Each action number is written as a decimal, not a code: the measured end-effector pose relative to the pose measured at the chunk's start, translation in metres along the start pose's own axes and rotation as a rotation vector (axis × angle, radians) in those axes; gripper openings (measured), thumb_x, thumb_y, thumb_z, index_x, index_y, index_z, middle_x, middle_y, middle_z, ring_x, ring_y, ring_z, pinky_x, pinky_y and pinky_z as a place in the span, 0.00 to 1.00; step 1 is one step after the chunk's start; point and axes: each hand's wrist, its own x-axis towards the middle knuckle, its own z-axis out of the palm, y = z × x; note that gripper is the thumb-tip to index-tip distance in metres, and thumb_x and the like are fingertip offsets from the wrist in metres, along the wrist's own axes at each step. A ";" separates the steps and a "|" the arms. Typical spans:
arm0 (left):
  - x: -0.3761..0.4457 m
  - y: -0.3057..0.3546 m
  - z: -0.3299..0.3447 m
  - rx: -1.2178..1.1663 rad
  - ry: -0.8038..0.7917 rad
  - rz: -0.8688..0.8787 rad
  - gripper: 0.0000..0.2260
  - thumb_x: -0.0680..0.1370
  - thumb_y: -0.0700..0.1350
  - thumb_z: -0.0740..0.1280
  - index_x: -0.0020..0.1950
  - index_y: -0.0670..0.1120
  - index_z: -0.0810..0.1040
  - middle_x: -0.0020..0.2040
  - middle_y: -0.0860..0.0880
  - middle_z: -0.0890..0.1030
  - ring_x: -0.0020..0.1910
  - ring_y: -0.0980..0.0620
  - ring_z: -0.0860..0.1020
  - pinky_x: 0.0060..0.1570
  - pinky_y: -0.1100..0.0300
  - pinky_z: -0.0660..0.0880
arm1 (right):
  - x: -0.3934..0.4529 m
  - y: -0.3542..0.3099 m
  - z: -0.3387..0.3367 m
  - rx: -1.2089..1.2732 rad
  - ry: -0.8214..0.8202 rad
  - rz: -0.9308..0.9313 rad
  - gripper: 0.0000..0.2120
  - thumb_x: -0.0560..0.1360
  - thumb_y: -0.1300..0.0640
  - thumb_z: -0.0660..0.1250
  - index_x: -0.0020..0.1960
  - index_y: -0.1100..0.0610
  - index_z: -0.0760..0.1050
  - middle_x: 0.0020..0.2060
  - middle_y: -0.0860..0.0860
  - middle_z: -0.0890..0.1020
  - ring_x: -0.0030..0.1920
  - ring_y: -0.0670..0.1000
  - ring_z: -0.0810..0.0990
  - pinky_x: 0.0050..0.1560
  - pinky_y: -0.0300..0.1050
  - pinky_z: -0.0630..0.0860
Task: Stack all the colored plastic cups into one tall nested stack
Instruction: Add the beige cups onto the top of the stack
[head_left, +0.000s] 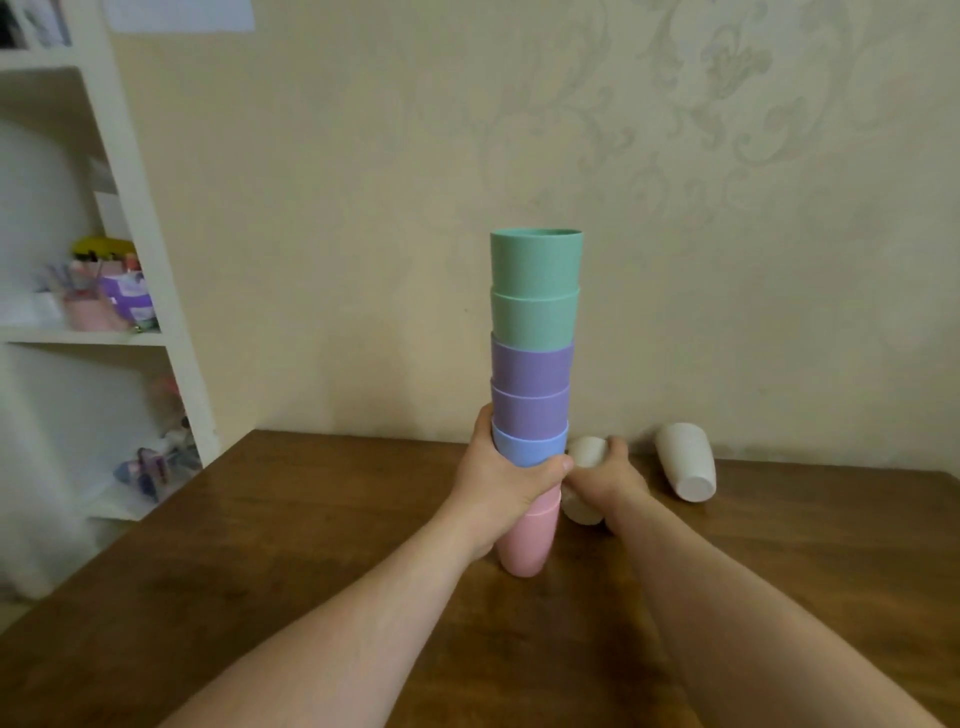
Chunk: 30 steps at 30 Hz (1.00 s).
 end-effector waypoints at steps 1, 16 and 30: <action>0.000 0.000 0.000 0.001 -0.004 -0.001 0.37 0.63 0.54 0.86 0.69 0.61 0.76 0.58 0.59 0.88 0.55 0.57 0.88 0.54 0.58 0.86 | -0.004 0.001 -0.003 0.038 0.018 -0.022 0.52 0.70 0.38 0.78 0.84 0.43 0.52 0.68 0.60 0.78 0.62 0.63 0.79 0.59 0.57 0.80; -0.049 -0.003 0.013 -0.069 0.030 -0.109 0.36 0.62 0.55 0.87 0.67 0.60 0.78 0.55 0.63 0.89 0.54 0.60 0.88 0.50 0.63 0.83 | -0.114 0.084 -0.046 0.049 0.182 -0.432 0.51 0.65 0.58 0.81 0.82 0.47 0.61 0.73 0.47 0.76 0.71 0.50 0.77 0.68 0.44 0.73; -0.008 0.123 0.009 -0.111 -0.062 0.126 0.52 0.61 0.57 0.87 0.81 0.58 0.66 0.64 0.58 0.87 0.60 0.58 0.87 0.55 0.60 0.84 | -0.147 -0.051 -0.175 0.357 0.303 -0.525 0.48 0.70 0.49 0.84 0.81 0.47 0.60 0.63 0.51 0.80 0.58 0.56 0.84 0.57 0.62 0.85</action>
